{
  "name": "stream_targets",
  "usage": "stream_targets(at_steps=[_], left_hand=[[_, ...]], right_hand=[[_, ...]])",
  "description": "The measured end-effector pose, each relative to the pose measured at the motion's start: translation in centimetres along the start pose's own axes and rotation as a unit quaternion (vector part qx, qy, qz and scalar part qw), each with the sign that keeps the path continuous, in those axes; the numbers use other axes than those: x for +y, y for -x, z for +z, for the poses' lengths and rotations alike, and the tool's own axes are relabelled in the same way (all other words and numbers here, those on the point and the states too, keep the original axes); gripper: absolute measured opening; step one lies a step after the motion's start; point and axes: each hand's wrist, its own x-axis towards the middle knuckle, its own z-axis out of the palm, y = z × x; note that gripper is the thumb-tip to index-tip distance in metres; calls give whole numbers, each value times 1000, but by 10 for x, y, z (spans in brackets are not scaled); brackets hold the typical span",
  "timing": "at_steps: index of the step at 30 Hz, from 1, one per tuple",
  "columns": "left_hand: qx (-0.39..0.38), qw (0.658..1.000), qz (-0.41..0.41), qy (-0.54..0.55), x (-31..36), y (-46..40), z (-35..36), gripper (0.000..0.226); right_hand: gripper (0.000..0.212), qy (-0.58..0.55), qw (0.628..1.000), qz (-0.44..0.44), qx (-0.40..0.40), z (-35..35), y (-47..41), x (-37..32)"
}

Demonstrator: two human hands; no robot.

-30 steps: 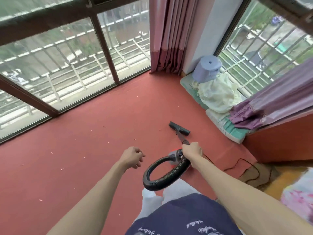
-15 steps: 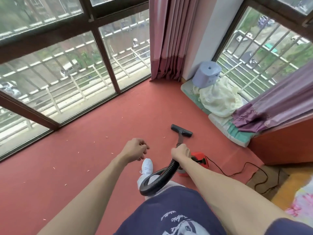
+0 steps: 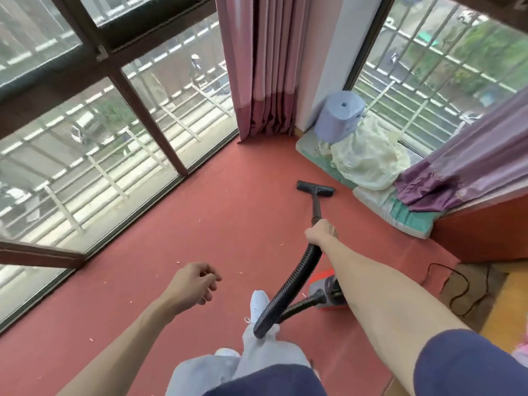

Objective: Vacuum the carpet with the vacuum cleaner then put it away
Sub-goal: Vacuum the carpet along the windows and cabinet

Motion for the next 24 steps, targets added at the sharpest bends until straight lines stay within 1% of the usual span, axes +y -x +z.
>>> stream_targets(at_steps=[4, 9, 13, 18, 24], left_hand=[[-39, 999, 15, -24, 14, -22, -4, 24], [-111, 989, 64, -78, 39, -38, -5, 24], [-161, 975, 98, -117, 59, -40, -11, 26], [-162, 974, 104, -119, 64, -43, -30, 25], [-99, 990, 58, -81, 38, -56, -62, 23]], right_hand=[[38, 23, 1000, 3, -11, 7, 3, 1], [39, 43, 998, -8, -33, 39, 51, 17], [40, 77, 997, -1, -28, 57, 87, 18], [39, 89, 996, -5, -28, 65, 84, -10], [38, -9, 999, 28, -29, 56, 38, -38]])
